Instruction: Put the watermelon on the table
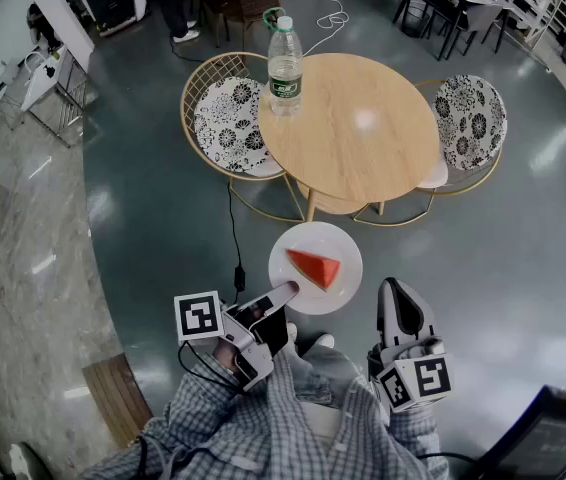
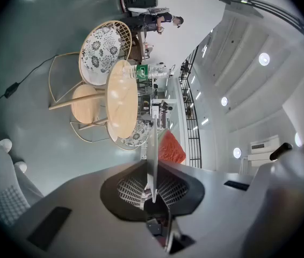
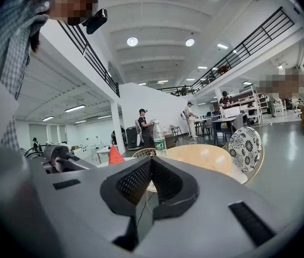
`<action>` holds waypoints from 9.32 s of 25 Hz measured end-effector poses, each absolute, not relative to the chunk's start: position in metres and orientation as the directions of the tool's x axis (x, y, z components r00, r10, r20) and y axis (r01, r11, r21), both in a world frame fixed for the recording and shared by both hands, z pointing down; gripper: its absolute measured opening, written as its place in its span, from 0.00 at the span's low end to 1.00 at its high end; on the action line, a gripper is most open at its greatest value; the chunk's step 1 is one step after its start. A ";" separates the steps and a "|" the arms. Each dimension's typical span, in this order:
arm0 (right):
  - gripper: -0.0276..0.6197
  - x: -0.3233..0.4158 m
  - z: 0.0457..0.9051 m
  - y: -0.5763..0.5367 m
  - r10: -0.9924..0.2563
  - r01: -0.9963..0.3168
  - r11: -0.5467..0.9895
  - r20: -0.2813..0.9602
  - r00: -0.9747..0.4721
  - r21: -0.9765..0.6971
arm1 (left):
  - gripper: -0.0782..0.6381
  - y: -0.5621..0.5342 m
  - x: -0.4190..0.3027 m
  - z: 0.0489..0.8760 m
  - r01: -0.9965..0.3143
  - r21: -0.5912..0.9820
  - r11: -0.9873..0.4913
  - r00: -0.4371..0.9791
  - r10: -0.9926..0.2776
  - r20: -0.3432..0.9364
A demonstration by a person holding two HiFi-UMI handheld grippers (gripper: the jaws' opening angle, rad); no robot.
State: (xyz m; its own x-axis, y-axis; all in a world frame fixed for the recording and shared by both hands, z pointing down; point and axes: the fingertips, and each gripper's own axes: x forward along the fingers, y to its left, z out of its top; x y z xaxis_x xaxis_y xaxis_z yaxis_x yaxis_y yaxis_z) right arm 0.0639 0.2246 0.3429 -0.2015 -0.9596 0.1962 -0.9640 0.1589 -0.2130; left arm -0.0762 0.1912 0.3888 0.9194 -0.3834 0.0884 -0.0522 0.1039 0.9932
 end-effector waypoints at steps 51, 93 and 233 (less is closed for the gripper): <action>0.19 -0.017 0.383 0.198 -0.886 -0.669 0.042 0.282 -0.369 -0.742 | 0.16 0.160 -0.107 0.394 -0.016 0.996 0.086 0.952 -0.303 0.041; 0.19 0.096 0.441 0.035 -0.714 -0.635 0.124 0.375 -0.591 -0.763 | 0.16 0.017 0.001 0.436 -0.157 0.985 0.076 0.851 -0.495 0.174; 0.05 0.099 0.410 -0.071 -0.843 -0.915 0.269 0.386 -0.374 -0.299 | 0.12 -0.092 0.014 0.392 -0.299 0.866 -0.401 0.918 -0.369 0.146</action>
State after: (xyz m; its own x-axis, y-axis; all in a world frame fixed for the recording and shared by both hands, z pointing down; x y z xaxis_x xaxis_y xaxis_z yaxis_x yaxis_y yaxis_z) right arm 0.0992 -0.0709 0.4097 -0.3743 -0.8431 0.3861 -0.9154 0.2693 -0.2992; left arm 0.0139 -0.0922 0.3922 0.9179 -0.3691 0.1457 -0.2987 -0.4011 0.8659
